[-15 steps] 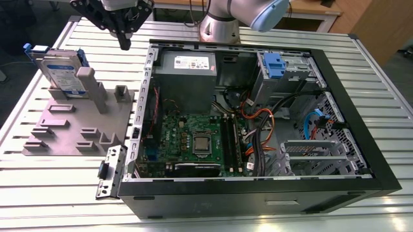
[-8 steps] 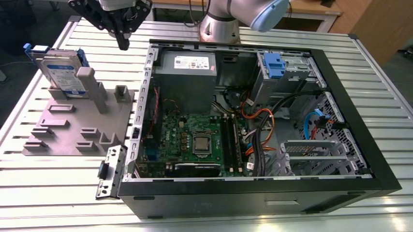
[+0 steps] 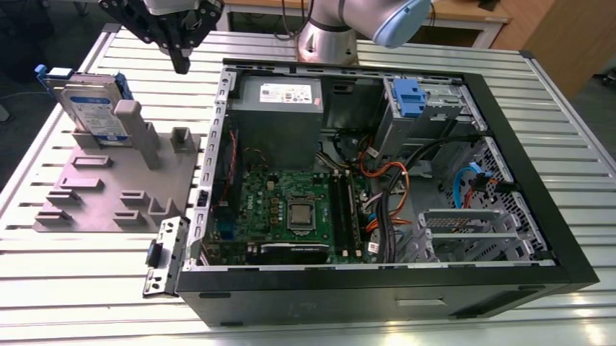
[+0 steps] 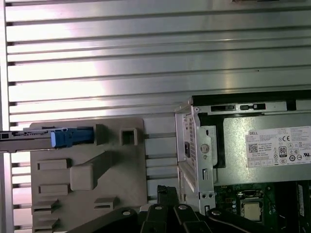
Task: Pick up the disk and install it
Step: 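Reach for the disk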
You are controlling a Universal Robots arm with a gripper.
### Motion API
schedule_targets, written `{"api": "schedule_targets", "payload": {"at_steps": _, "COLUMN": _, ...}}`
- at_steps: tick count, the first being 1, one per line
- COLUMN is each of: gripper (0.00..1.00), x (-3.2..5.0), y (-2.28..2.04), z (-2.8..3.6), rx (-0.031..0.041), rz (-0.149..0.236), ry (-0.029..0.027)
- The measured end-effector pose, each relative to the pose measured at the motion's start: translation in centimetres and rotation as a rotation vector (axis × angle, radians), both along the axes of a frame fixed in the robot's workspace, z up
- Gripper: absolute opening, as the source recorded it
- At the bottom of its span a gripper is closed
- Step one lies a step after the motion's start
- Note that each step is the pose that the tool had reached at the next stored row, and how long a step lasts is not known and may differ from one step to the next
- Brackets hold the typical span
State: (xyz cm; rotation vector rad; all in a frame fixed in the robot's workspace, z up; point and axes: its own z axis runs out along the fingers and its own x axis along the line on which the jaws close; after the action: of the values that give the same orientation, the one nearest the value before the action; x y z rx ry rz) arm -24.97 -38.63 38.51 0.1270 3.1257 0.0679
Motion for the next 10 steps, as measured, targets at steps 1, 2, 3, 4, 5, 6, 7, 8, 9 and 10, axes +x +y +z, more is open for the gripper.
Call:
{"api": "schedule_targets", "payload": {"at_steps": 1, "gripper": 0.11, "x": -0.06, "y": 0.01, "z": 0.01, "rx": 0.0001, "rz": -0.002, "ry": 0.0034}}
{"api": "schedule_targets", "payload": {"at_steps": 2, "gripper": 0.11, "x": -0.14, "y": 0.01, "z": 0.01, "rx": 0.0005, "rz": -0.003, "ry": 0.0064}}
{"api": "schedule_targets", "payload": {"at_steps": 3, "gripper": 0.11, "x": -0.21, "y": 0.01, "z": 0.00, "rx": 0.0007, "rz": -0.003, "ry": 0.0089}}
{"api": "schedule_targets", "payload": {"at_steps": 4, "gripper": 0.11, "x": -0.27, "y": 0.01, "z": 0.00, "rx": 0.0007, "rz": -0.004, "ry": 0.0115}}
{"api": "schedule_targets", "payload": {"at_steps": 5, "gripper": 0.11, "x": -0.29, "y": 0.01, "z": 0.01, "rx": 0.0006, "rz": -0.004, "ry": 0.0137}}
{"api": "schedule_targets", "payload": {"at_steps": 6, "gripper": 0.11, "x": -0.35, "y": 0.01, "z": 0.01, "rx": 0.0006, "rz": -0.004, "ry": 0.0139}}
{"api": "schedule_targets", "payload": {"at_steps": 7, "gripper": 0.11, "x": -0.45, "y": 0.03, "z": 0.00, "rx": 0.0006, "rz": -0.004, "ry": 0.0139}}
{"api": "schedule_targets", "payload": {"at_steps": 8, "gripper": 0.11, "x": -0.54, "y": 0.06, "z": -0.01, "rx": 0.0007, "rz": -0.004, "ry": 0.0138}}
{"api": "schedule_targets", "payload": {"at_steps": 9, "gripper": 0.11, "x": -0.63, "y": 0.08, "z": -0.01, "rx": 0.0007, "rz": -0.004, "ry": 0.0139}}
{"api": "schedule_targets", "payload": {"at_steps": 10, "gripper": 0.11, "x": -0.72, "y": 0.08, "z": -0.02, "rx": 0.0007, "rz": -0.004, "ry": 0.0139}}
